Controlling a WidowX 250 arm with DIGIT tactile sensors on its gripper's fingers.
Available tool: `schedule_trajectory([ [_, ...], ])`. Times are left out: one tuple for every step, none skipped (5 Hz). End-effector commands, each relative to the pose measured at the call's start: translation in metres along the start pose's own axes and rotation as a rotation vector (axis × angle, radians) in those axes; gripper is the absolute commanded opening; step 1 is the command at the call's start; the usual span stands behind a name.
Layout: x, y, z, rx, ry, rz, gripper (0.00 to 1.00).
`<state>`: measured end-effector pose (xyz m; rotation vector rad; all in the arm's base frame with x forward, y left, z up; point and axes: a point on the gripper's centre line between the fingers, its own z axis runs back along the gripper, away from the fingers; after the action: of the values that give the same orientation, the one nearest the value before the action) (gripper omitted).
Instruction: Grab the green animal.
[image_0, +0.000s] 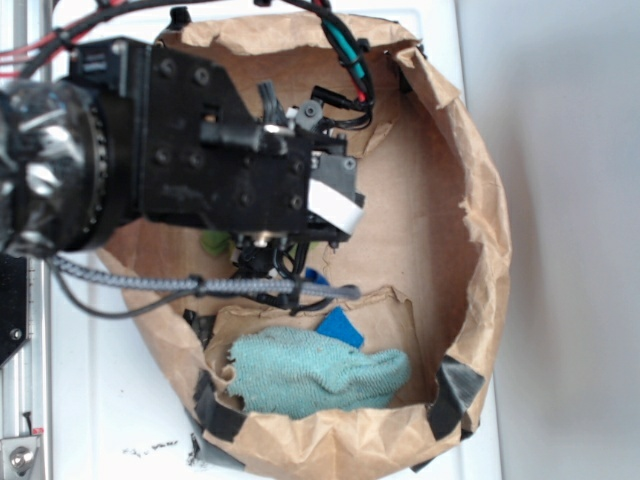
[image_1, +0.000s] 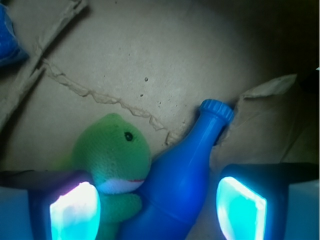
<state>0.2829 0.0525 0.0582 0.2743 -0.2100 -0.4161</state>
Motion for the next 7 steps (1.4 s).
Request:
schedule_trajectory([
  [-0.002, 0.008, 0.035, -0.103, -0.049, -0.035, 1.0],
  [0.0, 0.017, 0.047, -0.144, -0.058, -0.026, 1.0],
  [-0.004, 0.017, 0.053, -0.172, -0.063, -0.041, 1.0],
  [-0.01, 0.007, 0.053, -0.178, -0.092, -0.078, 1.0],
  [-0.011, -0.003, 0.051, -0.219, -0.123, -0.107, 1.0],
  [-0.008, -0.008, 0.044, -0.202, -0.169, -0.155, 1.0],
  [-0.001, -0.01, 0.035, -0.163, -0.158, -0.158, 1.0],
])
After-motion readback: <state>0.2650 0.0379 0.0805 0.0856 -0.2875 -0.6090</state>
